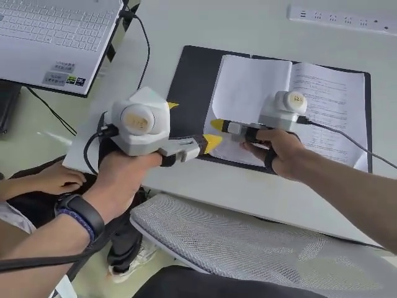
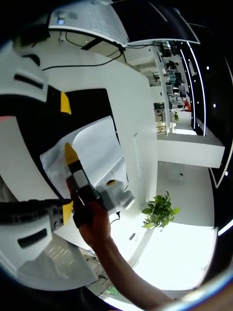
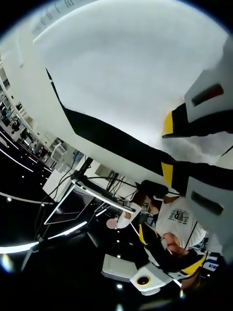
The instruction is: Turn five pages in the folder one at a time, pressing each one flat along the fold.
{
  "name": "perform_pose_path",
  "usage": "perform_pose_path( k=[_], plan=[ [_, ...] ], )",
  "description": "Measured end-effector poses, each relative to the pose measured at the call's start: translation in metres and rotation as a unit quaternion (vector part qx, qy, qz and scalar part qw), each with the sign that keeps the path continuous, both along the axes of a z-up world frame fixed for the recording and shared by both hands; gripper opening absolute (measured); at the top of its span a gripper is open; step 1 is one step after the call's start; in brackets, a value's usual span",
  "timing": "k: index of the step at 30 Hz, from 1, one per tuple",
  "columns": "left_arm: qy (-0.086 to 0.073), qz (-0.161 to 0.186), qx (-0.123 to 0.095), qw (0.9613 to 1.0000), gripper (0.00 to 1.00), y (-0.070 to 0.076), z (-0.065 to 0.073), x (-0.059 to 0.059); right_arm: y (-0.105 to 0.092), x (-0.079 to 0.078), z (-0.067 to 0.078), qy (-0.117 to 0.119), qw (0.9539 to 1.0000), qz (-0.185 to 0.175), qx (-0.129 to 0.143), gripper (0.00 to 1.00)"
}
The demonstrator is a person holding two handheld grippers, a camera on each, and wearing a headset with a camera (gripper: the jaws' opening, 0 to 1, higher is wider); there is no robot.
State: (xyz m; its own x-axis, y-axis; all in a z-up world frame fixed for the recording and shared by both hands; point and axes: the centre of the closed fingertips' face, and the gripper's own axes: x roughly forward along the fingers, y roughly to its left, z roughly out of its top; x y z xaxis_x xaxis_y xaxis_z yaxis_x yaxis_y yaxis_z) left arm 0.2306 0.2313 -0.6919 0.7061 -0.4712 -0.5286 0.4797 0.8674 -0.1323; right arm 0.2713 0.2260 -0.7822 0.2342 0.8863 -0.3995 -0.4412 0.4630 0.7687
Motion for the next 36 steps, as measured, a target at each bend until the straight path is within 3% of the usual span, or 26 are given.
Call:
perform_pose_path(
  k=[7, 14, 20, 22, 25, 36],
  plan=[
    [-0.002, -0.004, 0.001, 1.0000, 0.65, -0.002, -0.002, 0.006, 0.000, 0.005, 0.011, -0.010, 0.9997, 0.004, 0.021, 0.24],
    [0.000, -0.015, 0.006, 0.9999, 0.60, -0.006, -0.012, 0.015, -0.016, 0.010, 0.029, -0.041, 0.9988, 0.003, 0.027, 0.27],
    [0.012, -0.039, 0.015, 0.9991, 0.49, -0.016, -0.030, 0.019, -0.044, 0.023, 0.050, -0.086, 0.9961, -0.011, 0.017, 0.26],
    [0.015, -0.041, 0.026, 0.9987, 0.44, -0.016, -0.036, 0.020, -0.054, 0.028, 0.056, -0.098, 0.9949, -0.017, 0.016, 0.26],
    [0.025, -0.054, 0.028, 0.9978, 0.43, -0.022, -0.043, 0.019, -0.067, 0.032, 0.063, -0.119, 0.9927, -0.018, 0.005, 0.26],
    [0.040, -0.082, 0.048, 0.9946, 0.36, -0.033, -0.068, 0.021, -0.117, 0.043, 0.083, -0.144, 0.9881, -0.055, 0.000, 0.25]
  ],
)
